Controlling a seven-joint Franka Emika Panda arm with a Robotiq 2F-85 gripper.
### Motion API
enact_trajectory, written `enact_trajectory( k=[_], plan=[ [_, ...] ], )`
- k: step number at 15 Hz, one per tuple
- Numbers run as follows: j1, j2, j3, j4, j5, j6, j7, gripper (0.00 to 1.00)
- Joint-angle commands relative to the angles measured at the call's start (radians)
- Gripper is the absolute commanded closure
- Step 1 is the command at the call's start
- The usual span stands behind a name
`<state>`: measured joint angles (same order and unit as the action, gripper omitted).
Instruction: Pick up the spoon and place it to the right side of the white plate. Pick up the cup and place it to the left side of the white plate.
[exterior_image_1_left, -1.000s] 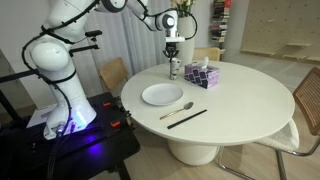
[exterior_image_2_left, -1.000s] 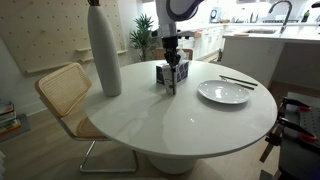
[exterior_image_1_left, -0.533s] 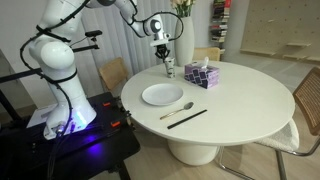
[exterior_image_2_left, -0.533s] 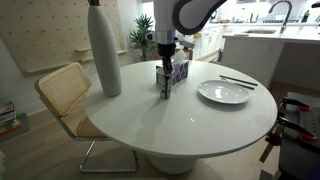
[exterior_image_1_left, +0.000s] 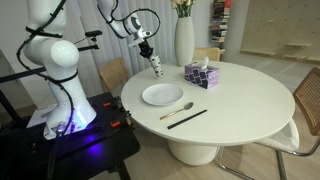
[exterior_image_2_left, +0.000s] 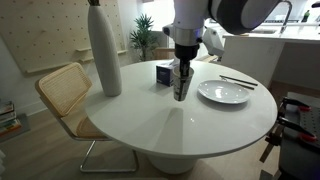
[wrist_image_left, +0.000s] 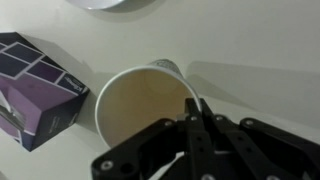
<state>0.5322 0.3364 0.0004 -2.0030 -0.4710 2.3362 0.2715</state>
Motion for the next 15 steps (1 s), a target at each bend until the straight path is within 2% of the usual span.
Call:
enact_trajectory(
  k=[1, 5, 8, 15],
  plan=[
    [-0.032, -0.213, 0.062, -0.217, -0.085, -0.007, 0.167, 0.99],
    [-0.119, -0.305, 0.149, -0.338, 0.021, 0.026, 0.120, 0.99],
    [-0.167, -0.331, 0.188, -0.388, 0.117, 0.048, 0.086, 0.99],
    [-0.209, -0.321, 0.228, -0.414, 0.236, 0.089, 0.036, 0.99]
  ],
)
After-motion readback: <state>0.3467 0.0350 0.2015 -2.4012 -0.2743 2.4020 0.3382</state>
